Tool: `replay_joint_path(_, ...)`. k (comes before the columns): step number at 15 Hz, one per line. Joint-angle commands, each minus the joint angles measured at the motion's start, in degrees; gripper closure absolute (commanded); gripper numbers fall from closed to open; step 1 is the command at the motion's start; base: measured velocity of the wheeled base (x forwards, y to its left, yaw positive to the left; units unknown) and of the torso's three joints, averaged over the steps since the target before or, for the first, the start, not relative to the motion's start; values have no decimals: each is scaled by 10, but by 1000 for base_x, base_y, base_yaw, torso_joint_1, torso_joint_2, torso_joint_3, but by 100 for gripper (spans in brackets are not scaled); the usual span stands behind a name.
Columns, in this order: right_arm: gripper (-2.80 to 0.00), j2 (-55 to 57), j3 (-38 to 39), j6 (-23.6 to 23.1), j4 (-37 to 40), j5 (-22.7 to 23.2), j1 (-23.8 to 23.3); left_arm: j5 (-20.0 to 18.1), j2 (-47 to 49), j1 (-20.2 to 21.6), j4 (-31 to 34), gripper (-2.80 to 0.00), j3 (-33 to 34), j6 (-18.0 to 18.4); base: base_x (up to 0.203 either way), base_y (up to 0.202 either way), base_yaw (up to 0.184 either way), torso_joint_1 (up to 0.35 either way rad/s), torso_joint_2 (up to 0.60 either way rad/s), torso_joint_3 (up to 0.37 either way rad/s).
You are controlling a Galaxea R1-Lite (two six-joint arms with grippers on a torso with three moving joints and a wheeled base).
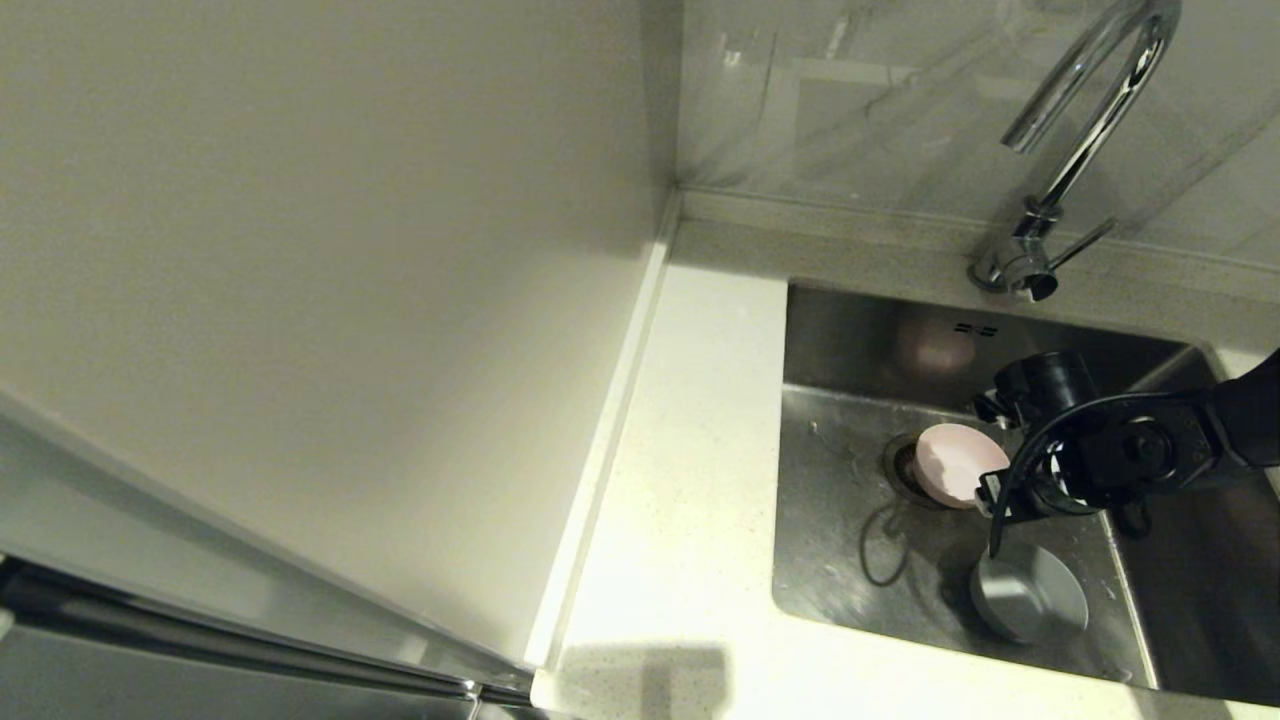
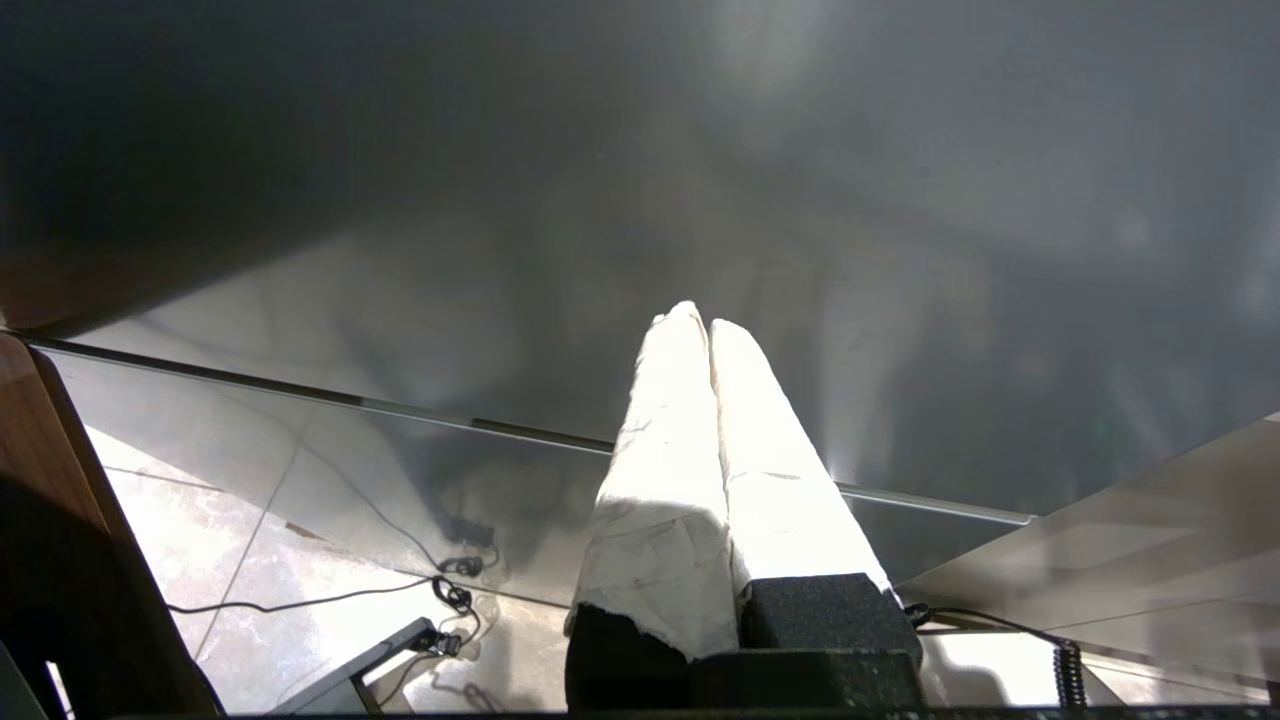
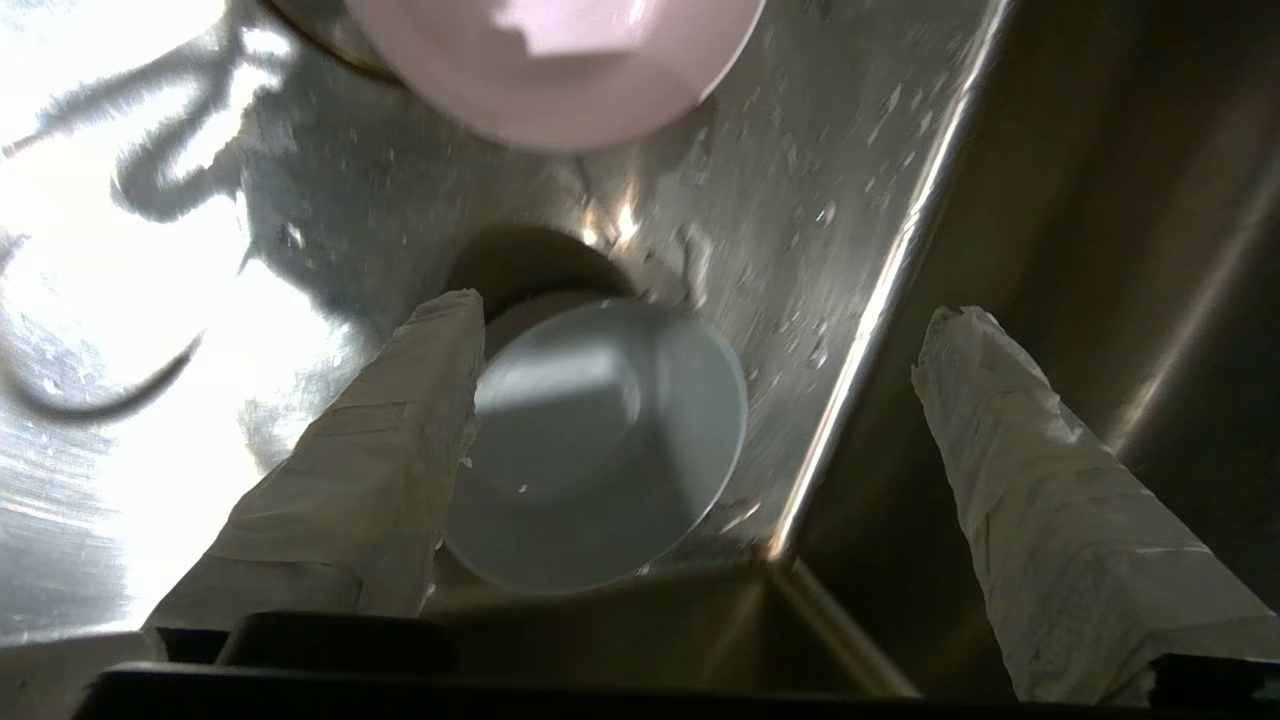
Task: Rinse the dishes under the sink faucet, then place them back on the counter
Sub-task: Put a bowl back to the table from the sink
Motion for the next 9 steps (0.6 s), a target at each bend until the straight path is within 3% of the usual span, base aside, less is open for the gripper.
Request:
replay_joint_path(1,-280,15,-18,5,15,-1,-1,0,0,0,0,0,2,0,0,0,0,0,0,0)
replay_joint_path(4,-280,22,-42,27,26,-1,-1,0,0,0,0,0,2,0,0,0,0,0,0,0)
replay_joint_path(9,-280,79,-103,134,76,-16,1,0,0,0,-1,0,2,0,0,0,0,0,0,0)
